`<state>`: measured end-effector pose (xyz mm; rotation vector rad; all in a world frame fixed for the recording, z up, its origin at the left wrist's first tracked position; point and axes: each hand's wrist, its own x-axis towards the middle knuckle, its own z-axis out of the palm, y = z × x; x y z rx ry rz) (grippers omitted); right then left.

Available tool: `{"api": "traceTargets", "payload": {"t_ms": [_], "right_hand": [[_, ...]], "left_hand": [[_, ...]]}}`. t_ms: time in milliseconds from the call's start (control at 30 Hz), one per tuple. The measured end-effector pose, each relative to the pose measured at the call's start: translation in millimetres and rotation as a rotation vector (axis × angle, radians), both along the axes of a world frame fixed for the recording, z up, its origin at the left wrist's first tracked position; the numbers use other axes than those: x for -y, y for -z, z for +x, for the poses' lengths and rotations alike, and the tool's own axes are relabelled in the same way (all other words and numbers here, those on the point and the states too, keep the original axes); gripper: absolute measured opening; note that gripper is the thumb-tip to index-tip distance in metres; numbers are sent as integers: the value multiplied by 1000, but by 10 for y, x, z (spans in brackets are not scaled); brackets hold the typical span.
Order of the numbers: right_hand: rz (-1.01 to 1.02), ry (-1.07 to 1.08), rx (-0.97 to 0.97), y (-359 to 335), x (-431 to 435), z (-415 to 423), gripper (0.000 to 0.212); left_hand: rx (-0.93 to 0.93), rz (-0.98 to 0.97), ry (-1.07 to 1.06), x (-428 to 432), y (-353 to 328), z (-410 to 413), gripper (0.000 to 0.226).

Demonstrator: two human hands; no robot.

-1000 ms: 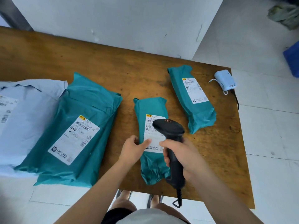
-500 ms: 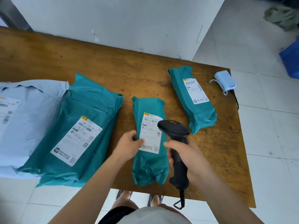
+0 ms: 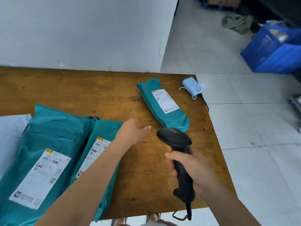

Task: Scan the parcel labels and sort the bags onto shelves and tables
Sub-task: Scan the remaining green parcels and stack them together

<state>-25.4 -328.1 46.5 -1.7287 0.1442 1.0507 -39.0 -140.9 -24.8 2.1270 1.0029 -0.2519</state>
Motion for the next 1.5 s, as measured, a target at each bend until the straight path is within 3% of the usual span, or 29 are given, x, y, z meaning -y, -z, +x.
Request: {"api": "traceTargets", "payload": {"t_ms": [100,200,267,400,567,767,900,1000,1267,1500], "right_hand": [[11,94,22,-111,181,209,14],[5,100,67,-205,359,391,16],[11,84,105,-250,464,453,18],[-17,112,110,-200,649,496,21],[10,118,65,-117,623,483,20],[64,-36,-13,75,314,314,21],[-12,-128,-64,269,139,116,21],[-39,-156,-56,341,58,19,22],[-79,-169,-40,315,-91,-66,12],[-92,-179,-56,330,-102,-84,14]], "left_hand": [[91,-456,-327,172,413,620,64],[126,-589,-489,219,704,986,86],[145,-552,-514,220,824,1136,77],[341,-506,-511,293,883,1258,33],[510,-648,-539,390,669,699,13],[460,-587,-427,688,764,-596,25],[326,-511,-401,746,953,-973,10],[275,-463,-472,630,1033,-1061,47],[248,-426,-384,618,909,-1049,63],[234,-415,-314,715,904,-1001,31]]}}
